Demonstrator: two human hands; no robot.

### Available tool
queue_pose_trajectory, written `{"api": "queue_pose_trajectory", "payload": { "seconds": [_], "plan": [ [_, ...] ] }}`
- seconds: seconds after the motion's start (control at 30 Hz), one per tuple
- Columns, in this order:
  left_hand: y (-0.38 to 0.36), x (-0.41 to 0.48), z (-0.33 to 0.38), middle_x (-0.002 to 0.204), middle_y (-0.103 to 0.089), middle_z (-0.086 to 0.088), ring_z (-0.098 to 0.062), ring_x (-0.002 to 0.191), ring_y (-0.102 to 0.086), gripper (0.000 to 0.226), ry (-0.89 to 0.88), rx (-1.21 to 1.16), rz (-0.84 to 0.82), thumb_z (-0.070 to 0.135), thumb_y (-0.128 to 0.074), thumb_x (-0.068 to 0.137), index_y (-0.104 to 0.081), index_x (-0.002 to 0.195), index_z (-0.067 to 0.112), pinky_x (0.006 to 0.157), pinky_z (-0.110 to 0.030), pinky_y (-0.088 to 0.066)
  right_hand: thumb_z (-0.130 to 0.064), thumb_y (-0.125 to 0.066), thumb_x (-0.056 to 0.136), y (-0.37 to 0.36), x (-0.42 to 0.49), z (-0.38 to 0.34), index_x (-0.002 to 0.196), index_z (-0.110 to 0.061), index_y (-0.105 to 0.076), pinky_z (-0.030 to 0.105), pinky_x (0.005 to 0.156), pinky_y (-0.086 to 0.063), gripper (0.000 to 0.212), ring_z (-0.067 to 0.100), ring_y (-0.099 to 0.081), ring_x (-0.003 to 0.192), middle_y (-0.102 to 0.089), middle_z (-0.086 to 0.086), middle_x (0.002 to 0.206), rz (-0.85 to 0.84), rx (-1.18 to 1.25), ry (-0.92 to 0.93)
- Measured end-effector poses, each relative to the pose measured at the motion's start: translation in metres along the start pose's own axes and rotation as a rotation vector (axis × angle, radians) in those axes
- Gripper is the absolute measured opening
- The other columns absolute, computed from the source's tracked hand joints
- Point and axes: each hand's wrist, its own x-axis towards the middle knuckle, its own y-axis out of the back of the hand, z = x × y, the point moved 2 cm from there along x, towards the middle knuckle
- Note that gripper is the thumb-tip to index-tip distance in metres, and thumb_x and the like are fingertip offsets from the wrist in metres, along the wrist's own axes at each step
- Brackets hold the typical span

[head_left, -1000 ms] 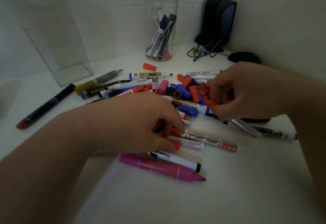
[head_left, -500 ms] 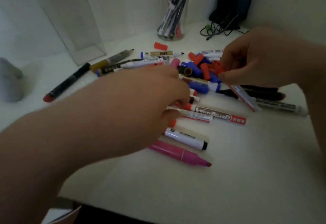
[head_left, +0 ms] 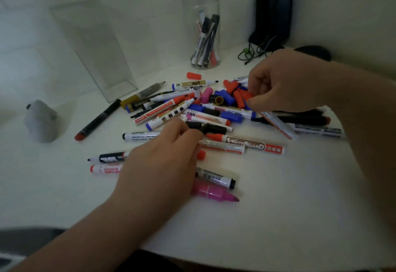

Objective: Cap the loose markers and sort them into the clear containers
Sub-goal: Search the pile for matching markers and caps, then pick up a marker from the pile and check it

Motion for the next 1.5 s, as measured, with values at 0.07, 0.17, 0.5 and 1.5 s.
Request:
{"api": "queue_pose_trajectory", "payload": {
  "seconds": [0.07,0.17,0.5,1.5],
  "plan": [
    [-0.002,0.009,-0.003,0.101,-0.063,0.001,-0.017,0.075,-0.062,0.02,-0.016,0.018,0.056,0.026,-0.056,0.093,-0.068,0.107,0.022,0.054,-0.028,-0.048,-0.033,-0.077,0.076,0.0,0.0,0.0,0.073,-0.021,-0.07,0.023,0.052,-0.045,0.015,0.001,-0.056,0.05,-0.066,-0.003,0.058,-0.006,-0.004,0.006],
    [-0.01,0.021,-0.007,0.096,-0.062,0.005,-0.013,0.084,-0.057,0.024,-0.092,-0.022,0.055,0.034,-0.046,0.098,-0.067,0.102,0.023,0.068,-0.027,-0.048,-0.034,-0.076,0.076,0.0,0.0,0.0,0.074,-0.021,-0.069,0.023,0.051,-0.043,0.015,0.0,-0.055,0.049,-0.065,-0.002,0.057,-0.02,-0.005,0.008],
    [0.012,0.052,-0.023,0.093,-0.062,0.02,0.0,0.085,-0.058,0.026,-0.335,-0.129,-0.305,0.047,-0.048,0.093,-0.069,0.1,0.035,0.079,-0.026,-0.053,-0.035,-0.074,0.075,-0.001,0.0,-0.001,0.074,-0.024,-0.069,0.017,0.051,-0.039,0.012,-0.001,-0.057,0.052,-0.064,-0.006,0.057,-0.013,-0.009,0.035],
    [-0.014,0.003,0.022,0.122,-0.046,0.005,-0.014,0.106,-0.055,0.044,-0.465,-0.46,-0.062,0.006,-0.058,0.096,-0.041,0.131,0.026,0.088,-0.034,-0.051,-0.027,-0.082,0.072,-0.001,0.0,-0.001,0.068,-0.029,-0.067,0.019,0.046,-0.042,0.016,0.003,-0.057,0.049,-0.065,-0.017,0.059,0.092,0.022,0.009]
  ]
}}
